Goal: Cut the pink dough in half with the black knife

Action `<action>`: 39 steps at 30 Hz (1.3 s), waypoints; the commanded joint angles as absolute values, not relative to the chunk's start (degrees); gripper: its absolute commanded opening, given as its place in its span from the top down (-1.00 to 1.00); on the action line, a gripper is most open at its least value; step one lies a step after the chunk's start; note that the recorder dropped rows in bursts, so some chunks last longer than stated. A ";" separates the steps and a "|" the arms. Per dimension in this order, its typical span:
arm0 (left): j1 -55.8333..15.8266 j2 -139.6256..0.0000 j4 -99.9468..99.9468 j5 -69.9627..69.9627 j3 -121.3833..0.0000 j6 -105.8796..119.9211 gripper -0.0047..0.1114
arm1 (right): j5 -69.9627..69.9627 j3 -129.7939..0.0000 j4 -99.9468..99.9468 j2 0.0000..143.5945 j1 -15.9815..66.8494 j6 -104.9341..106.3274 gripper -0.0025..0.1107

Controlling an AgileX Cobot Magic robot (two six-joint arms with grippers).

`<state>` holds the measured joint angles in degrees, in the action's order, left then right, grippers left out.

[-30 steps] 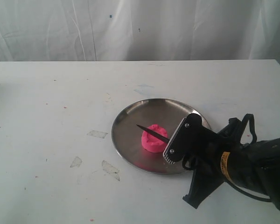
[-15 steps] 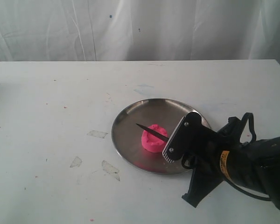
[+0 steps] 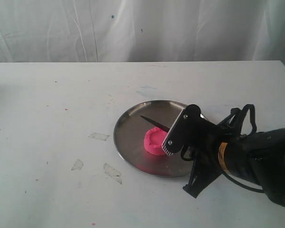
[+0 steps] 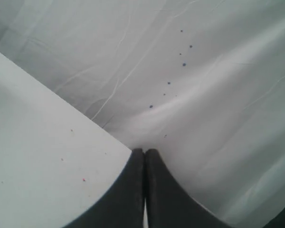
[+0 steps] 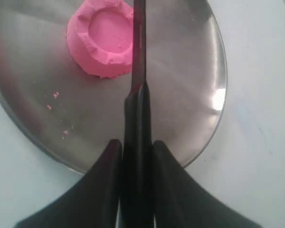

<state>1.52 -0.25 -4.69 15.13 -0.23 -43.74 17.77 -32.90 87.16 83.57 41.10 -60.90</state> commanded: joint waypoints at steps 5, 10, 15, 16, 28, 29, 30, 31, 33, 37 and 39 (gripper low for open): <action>1.62 0.00 33.94 17.89 -5.58 -79.34 0.92 | 19.26 -35.83 86.54 88.23 41.13 -58.87 0.91; 1.62 -7.51 46.61 17.89 -11.81 -82.58 0.92 | 18.62 -36.29 85.04 88.37 41.13 -58.87 0.91; 1.62 -22.09 67.08 21.01 -15.51 -96.16 0.92 | 17.46 -36.51 84.81 88.77 41.13 -58.87 0.91; 1.62 -25.77 68.17 22.58 -16.19 -96.44 0.92 | 17.59 -36.66 84.58 89.01 41.13 -58.87 0.91; 1.40 -62.16 70.72 39.35 -30.91 -89.54 0.53 | 17.68 -38.22 84.27 91.21 41.13 -59.09 0.91; 0.79 -64.57 70.72 39.37 -32.23 -88.46 0.56 | 17.68 -38.32 84.27 91.47 41.13 -59.47 0.91; -0.16 -66.83 70.72 39.07 -33.41 -88.21 0.63 | 17.68 -38.49 84.27 91.61 41.13 -60.16 0.91; -1.24 -68.57 70.72 38.81 -34.22 -88.21 0.71 | 17.81 -38.75 84.27 91.90 41.13 -61.01 0.91; -3.65 -72.65 70.72 38.68 -36.28 -85.92 0.92 | 17.81 -39.39 84.17 92.03 41.13 -62.36 0.92; -8.20 -79.63 68.94 36.18 -40.28 -79.64 0.92 | 17.81 -39.91 84.18 92.27 41.13 -63.17 0.96; -10.42 -83.21 67.05 34.79 -42.68 -76.97 0.92 | 17.81 -39.91 84.18 92.27 41.13 -63.17 0.96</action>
